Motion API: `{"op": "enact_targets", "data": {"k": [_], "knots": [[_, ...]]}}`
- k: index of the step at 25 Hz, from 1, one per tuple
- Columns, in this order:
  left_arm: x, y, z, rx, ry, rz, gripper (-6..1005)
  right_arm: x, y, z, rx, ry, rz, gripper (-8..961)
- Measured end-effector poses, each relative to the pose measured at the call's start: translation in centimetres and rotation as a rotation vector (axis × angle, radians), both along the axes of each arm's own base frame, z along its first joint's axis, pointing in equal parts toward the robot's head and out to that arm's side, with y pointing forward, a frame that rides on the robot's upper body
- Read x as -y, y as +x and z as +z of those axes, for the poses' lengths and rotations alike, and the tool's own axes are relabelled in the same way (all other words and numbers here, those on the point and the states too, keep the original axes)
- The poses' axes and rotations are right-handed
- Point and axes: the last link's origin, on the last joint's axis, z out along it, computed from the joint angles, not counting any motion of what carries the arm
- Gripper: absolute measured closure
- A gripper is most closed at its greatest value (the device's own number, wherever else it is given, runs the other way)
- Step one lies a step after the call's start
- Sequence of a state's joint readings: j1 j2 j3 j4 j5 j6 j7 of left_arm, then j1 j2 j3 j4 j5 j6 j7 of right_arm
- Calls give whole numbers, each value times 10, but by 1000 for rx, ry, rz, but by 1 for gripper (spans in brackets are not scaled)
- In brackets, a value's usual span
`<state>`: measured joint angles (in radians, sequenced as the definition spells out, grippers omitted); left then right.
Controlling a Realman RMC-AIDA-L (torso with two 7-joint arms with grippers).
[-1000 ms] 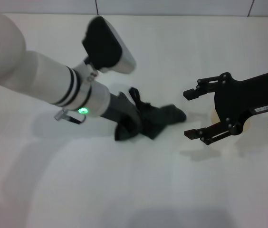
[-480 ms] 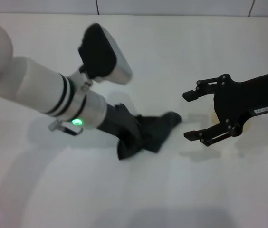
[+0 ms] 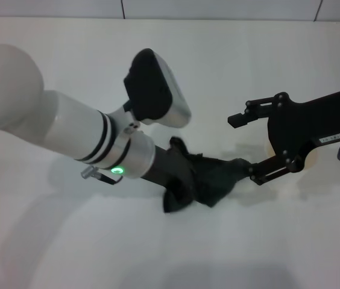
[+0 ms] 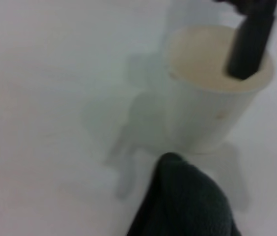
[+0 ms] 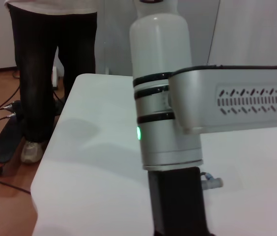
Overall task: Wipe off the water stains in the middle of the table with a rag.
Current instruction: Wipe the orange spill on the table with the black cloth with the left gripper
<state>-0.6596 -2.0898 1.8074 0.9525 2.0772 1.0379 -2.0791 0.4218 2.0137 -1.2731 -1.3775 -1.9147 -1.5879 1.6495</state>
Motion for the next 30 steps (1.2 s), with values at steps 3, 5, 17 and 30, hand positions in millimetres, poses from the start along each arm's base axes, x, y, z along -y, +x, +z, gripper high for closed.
{"op": "enact_targets", "data": {"k": [3, 5, 17, 30], "knots": [[-11, -10, 7, -9, 38, 39, 906, 1, 0, 0, -7, -3, -2, 96], [-21, -19, 16, -21, 80, 71, 906, 1, 0, -1, -7, -6, -1, 96], [-8, -25, 32, 0, 61, 86, 907, 2, 0, -2, -7, -5, -2, 96], [8, -18, 15, 12, 12, 61, 904, 2, -3, -1, -12, -1, 8, 95]]}}
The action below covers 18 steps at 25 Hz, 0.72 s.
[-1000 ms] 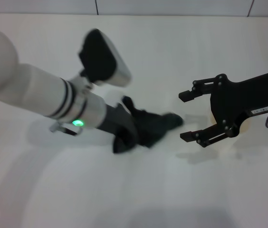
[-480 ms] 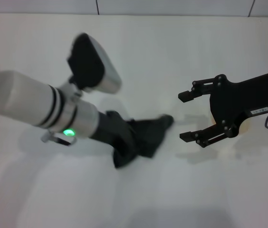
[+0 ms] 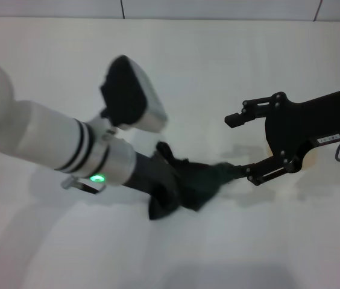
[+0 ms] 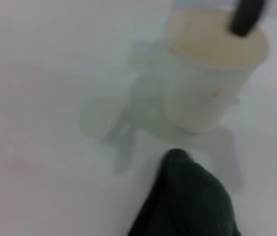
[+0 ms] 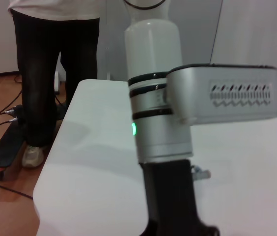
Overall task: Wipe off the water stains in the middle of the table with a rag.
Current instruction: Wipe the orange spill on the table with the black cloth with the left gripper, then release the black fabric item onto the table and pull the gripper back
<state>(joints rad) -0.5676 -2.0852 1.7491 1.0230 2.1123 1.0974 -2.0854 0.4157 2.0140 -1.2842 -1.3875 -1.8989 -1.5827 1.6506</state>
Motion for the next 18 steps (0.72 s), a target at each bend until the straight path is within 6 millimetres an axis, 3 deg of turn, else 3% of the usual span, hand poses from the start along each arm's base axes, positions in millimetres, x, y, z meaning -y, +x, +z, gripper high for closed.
{"op": "enact_targets", "data": {"k": [7, 18], "knots": [[-15, -25, 25, -11, 98, 80, 895, 0, 0, 0, -1, 0, -1, 95], [-9, 3, 31, 97, 49, 16, 880, 4, 5, 1, -2, -1, -14, 95]]}}
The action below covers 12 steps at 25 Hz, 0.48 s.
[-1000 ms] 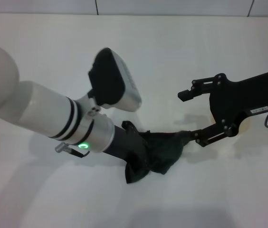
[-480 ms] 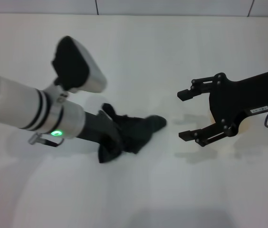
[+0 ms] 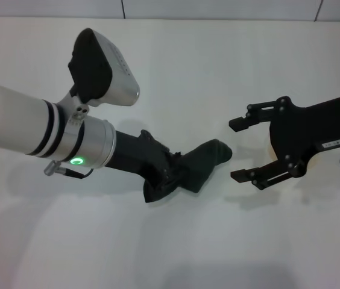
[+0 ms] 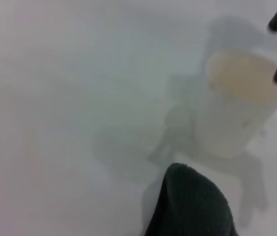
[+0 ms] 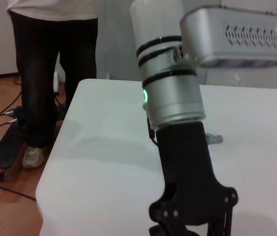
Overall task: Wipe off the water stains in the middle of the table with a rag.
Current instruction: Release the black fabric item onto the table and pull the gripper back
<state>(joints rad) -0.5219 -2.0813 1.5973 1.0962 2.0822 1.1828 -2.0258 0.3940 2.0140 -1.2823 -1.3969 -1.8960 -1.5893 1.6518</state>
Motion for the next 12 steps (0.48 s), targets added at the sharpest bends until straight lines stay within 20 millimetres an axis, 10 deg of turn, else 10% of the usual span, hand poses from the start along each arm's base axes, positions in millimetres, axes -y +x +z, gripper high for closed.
{"op": "enact_targets", "data": {"k": [12], "knots": [[11, -27, 47, 90, 60, 64, 590, 5, 8, 5, -3, 14, -20, 95]]}}
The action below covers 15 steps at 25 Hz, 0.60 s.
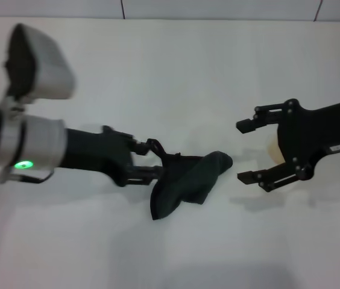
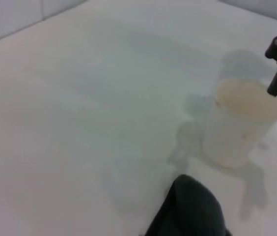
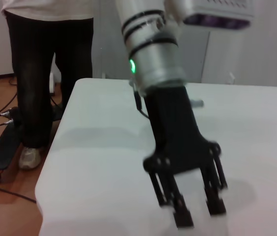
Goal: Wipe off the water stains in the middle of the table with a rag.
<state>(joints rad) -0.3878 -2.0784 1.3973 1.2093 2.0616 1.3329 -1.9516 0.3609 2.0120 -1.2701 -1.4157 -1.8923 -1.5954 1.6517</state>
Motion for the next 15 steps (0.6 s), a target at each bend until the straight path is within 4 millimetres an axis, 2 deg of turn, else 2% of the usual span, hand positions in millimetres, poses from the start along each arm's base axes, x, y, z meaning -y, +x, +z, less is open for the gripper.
{"op": "enact_targets", "data": {"k": [7, 10, 12, 15], "knots": [[19, -26, 56, 139, 55, -40, 444, 5, 19, 15, -37, 36, -48, 95], [33, -39, 74, 171, 66, -83, 302, 8, 29, 18, -61, 42, -58, 96], [44, -48, 82, 180, 69, -106, 207, 10, 35, 19, -79, 48, -59, 96], [59, -58, 88, 187, 62, -140, 203, 13, 44, 22, -122, 61, -54, 96]]}}
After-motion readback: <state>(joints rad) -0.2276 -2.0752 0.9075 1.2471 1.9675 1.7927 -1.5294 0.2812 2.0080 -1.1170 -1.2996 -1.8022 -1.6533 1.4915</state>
